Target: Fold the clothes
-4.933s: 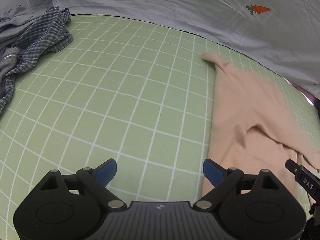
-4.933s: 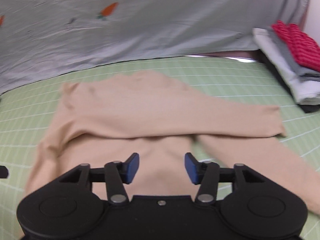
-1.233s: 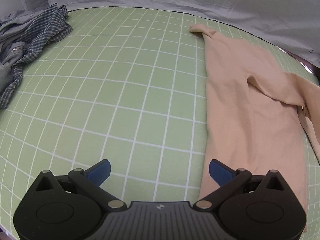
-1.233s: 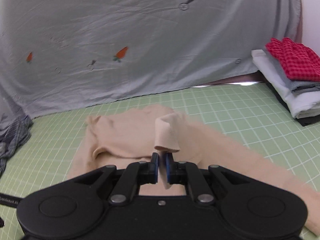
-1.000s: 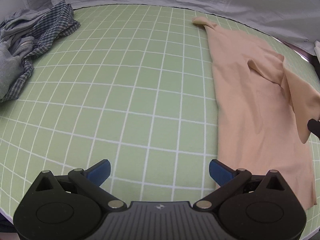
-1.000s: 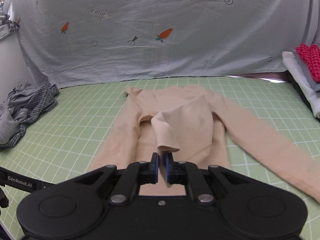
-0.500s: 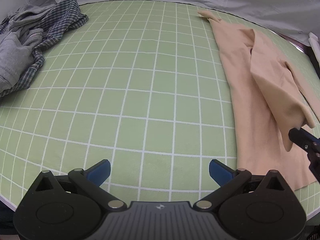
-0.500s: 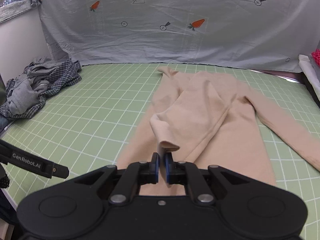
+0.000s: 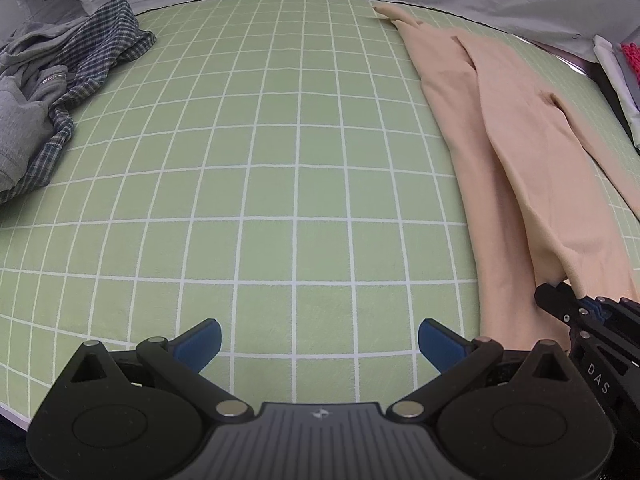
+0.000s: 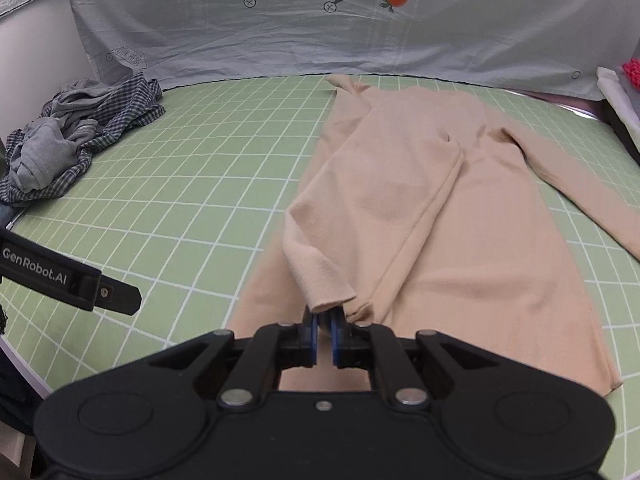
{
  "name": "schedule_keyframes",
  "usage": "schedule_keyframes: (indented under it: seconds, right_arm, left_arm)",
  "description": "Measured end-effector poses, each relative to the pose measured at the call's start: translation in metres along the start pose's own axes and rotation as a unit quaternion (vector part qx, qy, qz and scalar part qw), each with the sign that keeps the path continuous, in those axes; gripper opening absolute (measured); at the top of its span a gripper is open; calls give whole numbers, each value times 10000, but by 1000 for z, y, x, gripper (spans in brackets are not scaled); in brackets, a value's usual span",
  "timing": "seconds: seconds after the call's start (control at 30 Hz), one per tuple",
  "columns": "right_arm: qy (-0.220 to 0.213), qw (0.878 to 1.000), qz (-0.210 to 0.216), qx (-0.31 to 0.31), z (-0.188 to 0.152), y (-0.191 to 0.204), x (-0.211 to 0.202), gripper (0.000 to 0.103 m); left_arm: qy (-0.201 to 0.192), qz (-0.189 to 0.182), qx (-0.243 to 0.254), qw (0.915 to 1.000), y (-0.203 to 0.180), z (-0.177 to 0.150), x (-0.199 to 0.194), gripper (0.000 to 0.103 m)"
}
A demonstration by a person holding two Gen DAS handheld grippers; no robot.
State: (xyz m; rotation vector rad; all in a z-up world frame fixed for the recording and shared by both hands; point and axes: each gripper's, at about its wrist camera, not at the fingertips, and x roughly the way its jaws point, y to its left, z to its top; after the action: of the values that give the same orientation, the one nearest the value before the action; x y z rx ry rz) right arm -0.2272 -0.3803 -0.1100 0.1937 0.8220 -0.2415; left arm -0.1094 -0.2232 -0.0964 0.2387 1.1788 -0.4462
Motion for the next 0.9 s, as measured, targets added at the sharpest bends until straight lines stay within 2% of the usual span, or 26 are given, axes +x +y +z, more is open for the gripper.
schedule_keyframes:
  seconds: [0.27,0.5,0.67,0.77,0.9]
  right_arm:
    - [54,9996,8,284,3,-2,0,11]
    - [-56,9989,138,448,12,-3,-6,21]
    - [-439,9972,270,535,22,-3,-20,25]
    - [-681,9944,352,729,29,-6,-29,32]
    - [-771,9923,315,912,33,-11,-30,33]
  left_arm:
    - [9,-42,58,10000,2,3,5,103]
    - [31,-63,52,10000,1,2,6,103]
    - [28,-63,50,10000,2,2,6,103]
    - [47,-50,54,10000,3,1,7,103]
    - [32,-15,75,10000,3,2,7,103]
